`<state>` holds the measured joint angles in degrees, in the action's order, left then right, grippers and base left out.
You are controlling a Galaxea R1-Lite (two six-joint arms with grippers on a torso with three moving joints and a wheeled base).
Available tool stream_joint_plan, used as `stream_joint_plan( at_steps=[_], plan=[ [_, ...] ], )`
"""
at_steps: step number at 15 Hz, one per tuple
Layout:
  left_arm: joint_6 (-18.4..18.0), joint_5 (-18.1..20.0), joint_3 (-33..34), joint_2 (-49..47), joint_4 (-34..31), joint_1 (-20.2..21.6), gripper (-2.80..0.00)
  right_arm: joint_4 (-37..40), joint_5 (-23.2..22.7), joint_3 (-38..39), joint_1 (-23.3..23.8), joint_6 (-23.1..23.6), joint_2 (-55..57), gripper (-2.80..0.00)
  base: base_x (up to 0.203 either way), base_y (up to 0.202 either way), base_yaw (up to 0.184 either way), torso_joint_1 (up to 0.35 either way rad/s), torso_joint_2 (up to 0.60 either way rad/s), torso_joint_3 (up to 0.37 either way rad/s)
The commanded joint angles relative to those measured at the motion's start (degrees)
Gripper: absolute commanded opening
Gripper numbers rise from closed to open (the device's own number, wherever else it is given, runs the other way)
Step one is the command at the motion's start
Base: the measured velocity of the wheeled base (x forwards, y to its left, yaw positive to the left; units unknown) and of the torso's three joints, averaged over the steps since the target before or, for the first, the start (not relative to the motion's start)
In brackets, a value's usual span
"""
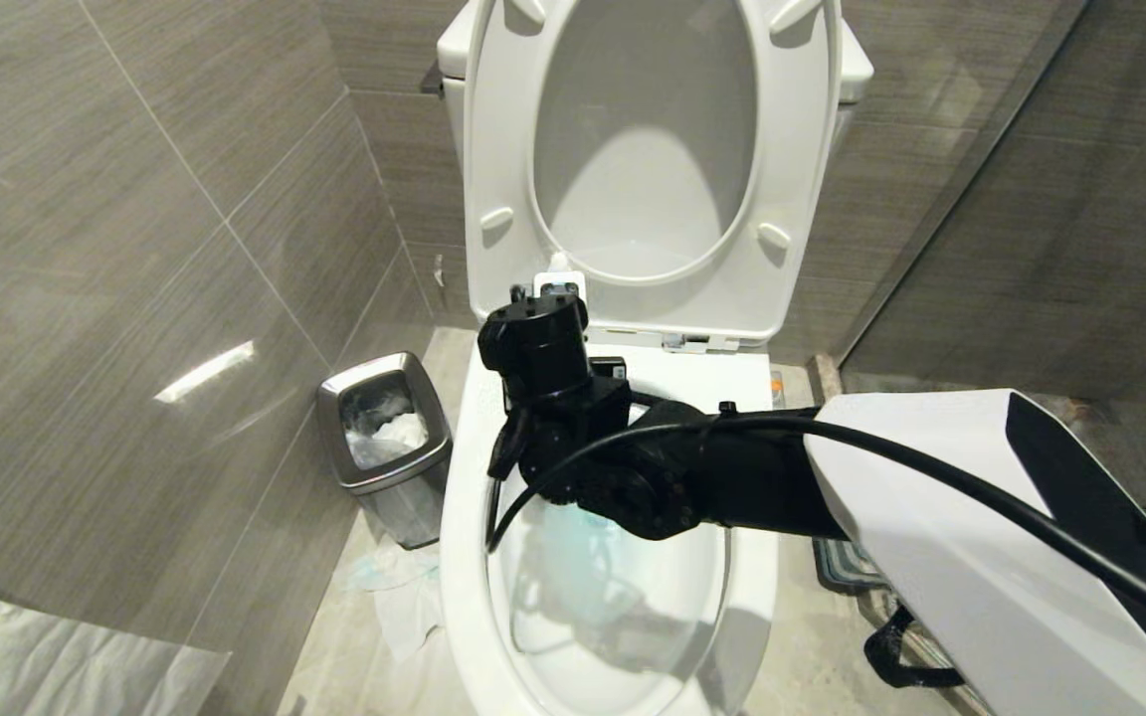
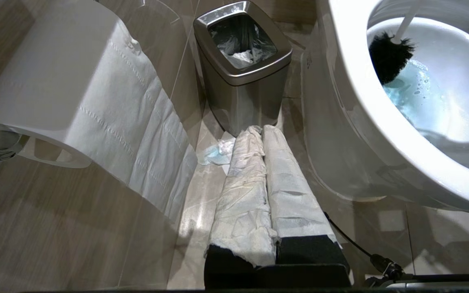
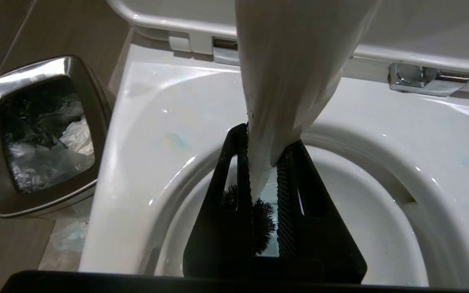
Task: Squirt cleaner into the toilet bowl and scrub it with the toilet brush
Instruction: Scrub the toilet bowl
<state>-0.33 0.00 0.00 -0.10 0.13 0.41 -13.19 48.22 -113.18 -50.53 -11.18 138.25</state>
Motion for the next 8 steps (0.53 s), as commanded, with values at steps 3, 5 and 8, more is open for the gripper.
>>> stream_joint_plan(
  at_steps=[3, 5, 8],
  plan=[
    [-0.02, 0.00, 0.00, 0.01, -0.05, 0.02, -2.80, 0.35, 0.39, 0.75, -2.20, -0.10, -1.20, -2.80, 0.000, 0.000, 0.000, 0.000, 0.00, 0.000],
    [-0.02, 0.00, -0.02, 0.01, 0.04, 0.02, -2.80, 1.41, 0.46, 0.71, -2.67, -0.19, -1.43, -2.80, 0.000, 0.000, 0.000, 0.000, 0.00, 0.000],
    [-0.02, 0.00, 0.00, 0.01, 0.04, 0.02, -2.80, 1.70, 0.47, 3.09, -3.48, -0.27, -3.53, -2.80, 0.000, 0.000, 0.000, 0.000, 0.00, 0.000]
  ],
)
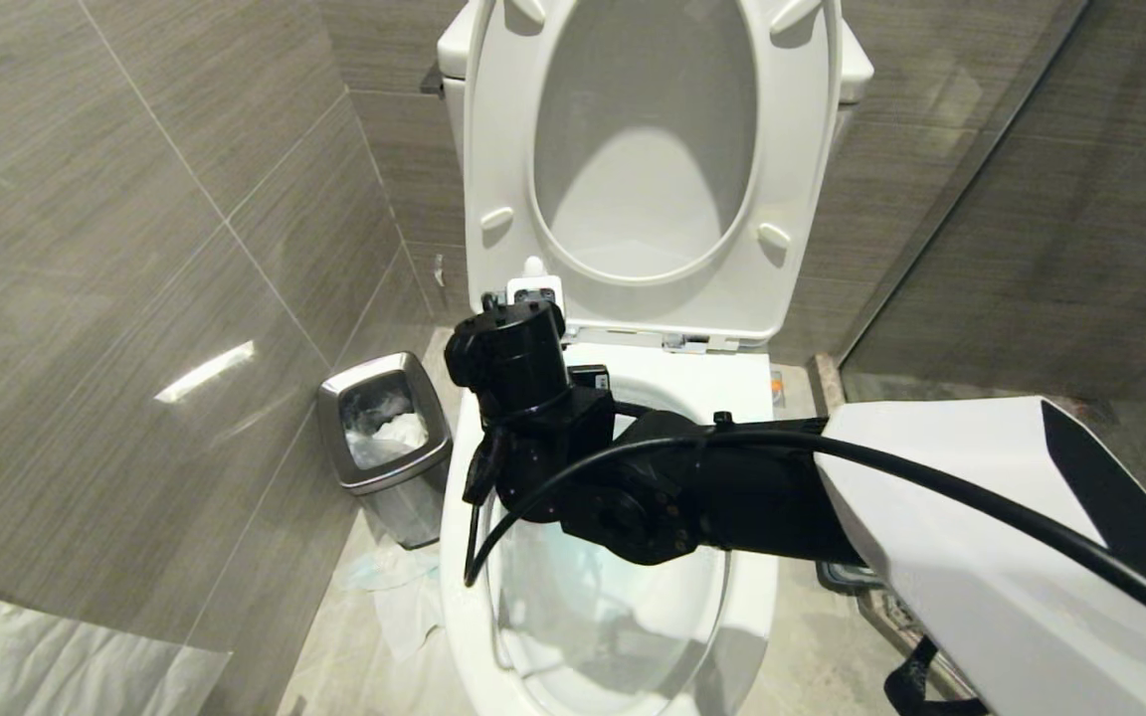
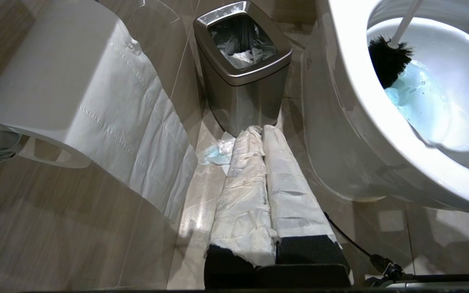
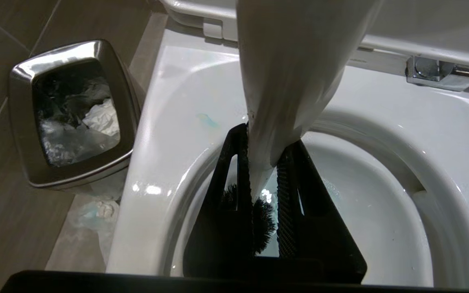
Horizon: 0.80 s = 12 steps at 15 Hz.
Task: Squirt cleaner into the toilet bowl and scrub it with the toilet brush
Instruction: Scrub the toilet bowl
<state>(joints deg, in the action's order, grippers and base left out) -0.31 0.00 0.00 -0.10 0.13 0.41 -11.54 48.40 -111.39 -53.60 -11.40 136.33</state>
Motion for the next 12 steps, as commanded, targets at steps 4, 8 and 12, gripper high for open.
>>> stream_joint_plan(
  at_steps=[4, 8, 12],
  plan=[
    [-0.04, -0.02, -0.02, 0.01, 0.02, 0.02, -2.80, 0.38, 0.21, 7.94, -2.02, -0.54, -6.18, -2.80, 0.000, 0.000, 0.000, 0.000, 0.00, 0.000],
    [-0.04, -0.07, 0.00, 0.01, -0.03, 0.02, -2.80, 0.38, 0.09, 13.33, -2.36, -0.93, -10.37, -2.80, 0.000, 0.000, 0.000, 0.000, 0.00, 0.000],
    [-0.04, 0.00, -0.01, 0.01, 0.04, 0.02, -2.80, 0.33, 0.03, 19.39, -2.40, -1.72, -14.96, -2.80, 0.000, 0.000, 0.000, 0.000, 0.00, 0.000]
  ],
)
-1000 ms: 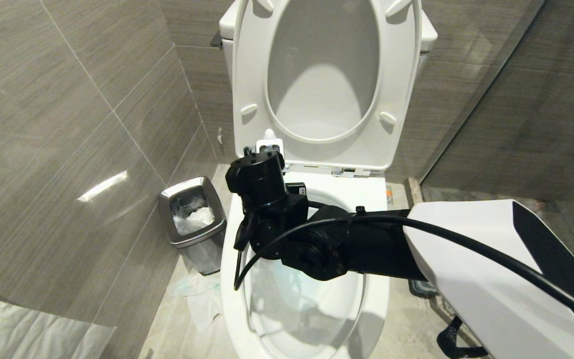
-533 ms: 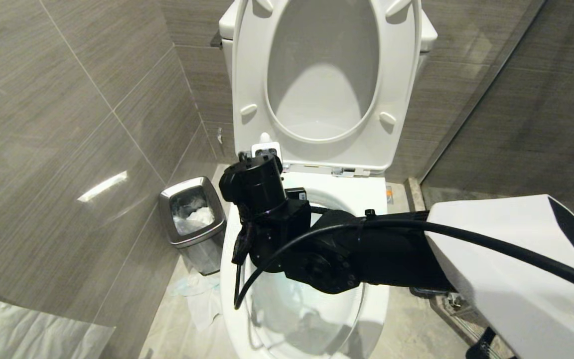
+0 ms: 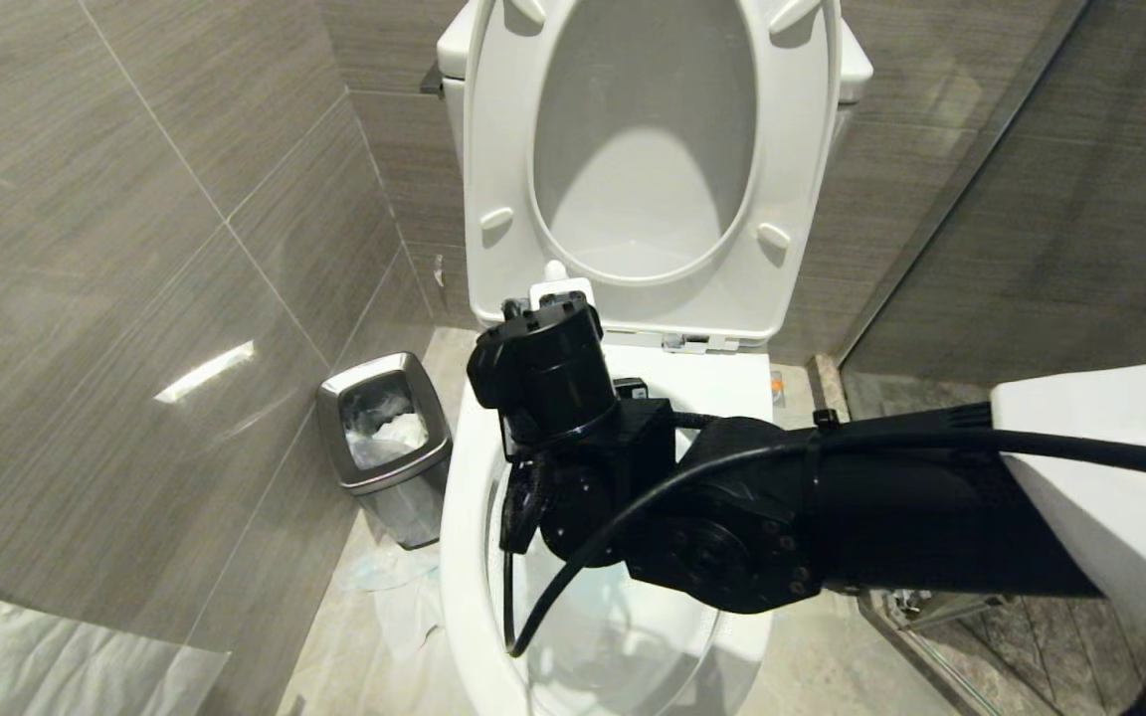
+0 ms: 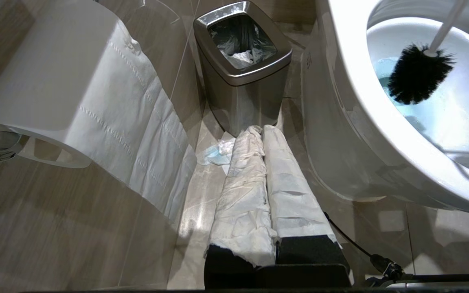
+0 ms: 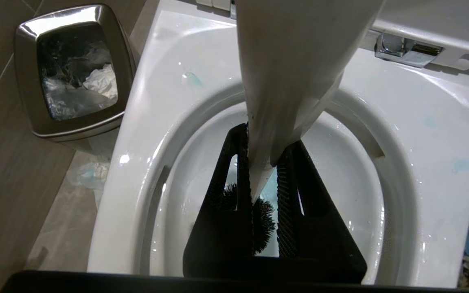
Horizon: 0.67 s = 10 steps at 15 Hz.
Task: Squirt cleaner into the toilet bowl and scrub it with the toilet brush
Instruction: Scrub the toilet bowl
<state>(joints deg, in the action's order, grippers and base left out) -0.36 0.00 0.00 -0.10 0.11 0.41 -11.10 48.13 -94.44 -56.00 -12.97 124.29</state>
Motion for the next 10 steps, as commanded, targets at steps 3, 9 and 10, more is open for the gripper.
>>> stream_joint_plan(
  at_steps=[3, 9, 10],
  plan=[
    [0.01, 0.00, 0.00, 0.01, 0.02, 0.02, -2.80, -0.15, 0.30, 7.30, 0.01, -1.36, -5.93, -2.80, 0.000, 0.000, 0.000, 0.000, 0.00, 0.000],
    [0.01, 0.00, 0.00, 0.01, 0.07, 0.02, -2.80, -0.23, 0.30, 14.01, 0.01, -3.44, -10.93, -2.80, 0.000, 0.000, 0.000, 0.000, 0.00, 0.000],
    [0.01, 0.00, 0.00, 0.01, 0.07, 0.02, -2.80, -0.23, 0.27, 14.99, 0.01, -3.55, -11.58, -2.80, 0.000, 0.000, 0.000, 0.000, 0.00, 0.000]
  ],
)
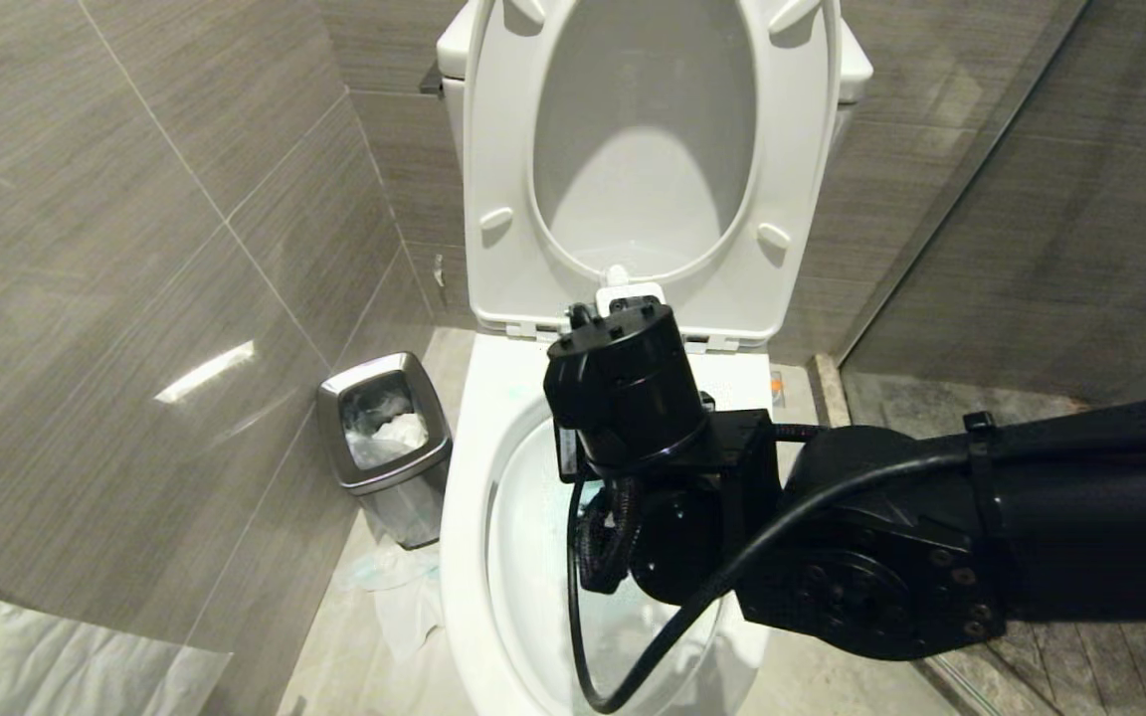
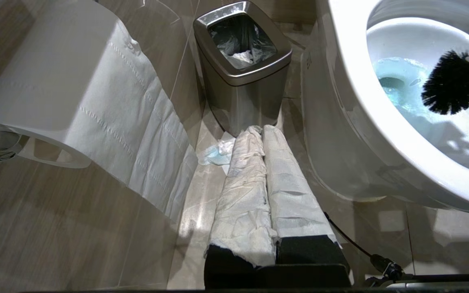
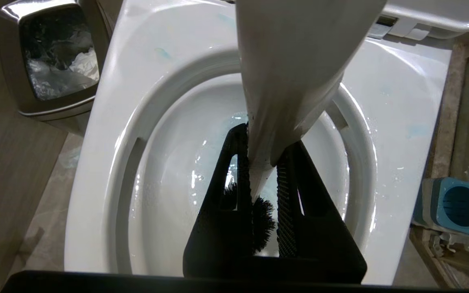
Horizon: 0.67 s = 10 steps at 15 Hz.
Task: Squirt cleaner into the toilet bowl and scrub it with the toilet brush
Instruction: Scrub the toilet bowl
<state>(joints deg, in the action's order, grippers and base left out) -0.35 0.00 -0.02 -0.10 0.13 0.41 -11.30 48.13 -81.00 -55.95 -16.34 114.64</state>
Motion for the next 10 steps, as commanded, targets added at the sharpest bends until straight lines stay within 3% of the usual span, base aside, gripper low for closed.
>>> stream_joint_plan(
  at_steps=[1, 10],
  plan=[
    [0.00, 0.00, -0.06, 0.01, -0.03, 0.02, -2.80, -0.04, 0.22, 2.63, -0.03, -0.26, -2.68, -2.80, 0.000, 0.000, 0.000, 0.000, 0.00, 0.000],
    [0.00, 0.00, -0.01, 0.01, 0.02, 0.02, -2.80, -0.30, 0.13, 11.76, 0.41, -2.03, -8.31, -2.80, 0.000, 0.000, 0.000, 0.000, 0.00, 0.000]
  ],
)
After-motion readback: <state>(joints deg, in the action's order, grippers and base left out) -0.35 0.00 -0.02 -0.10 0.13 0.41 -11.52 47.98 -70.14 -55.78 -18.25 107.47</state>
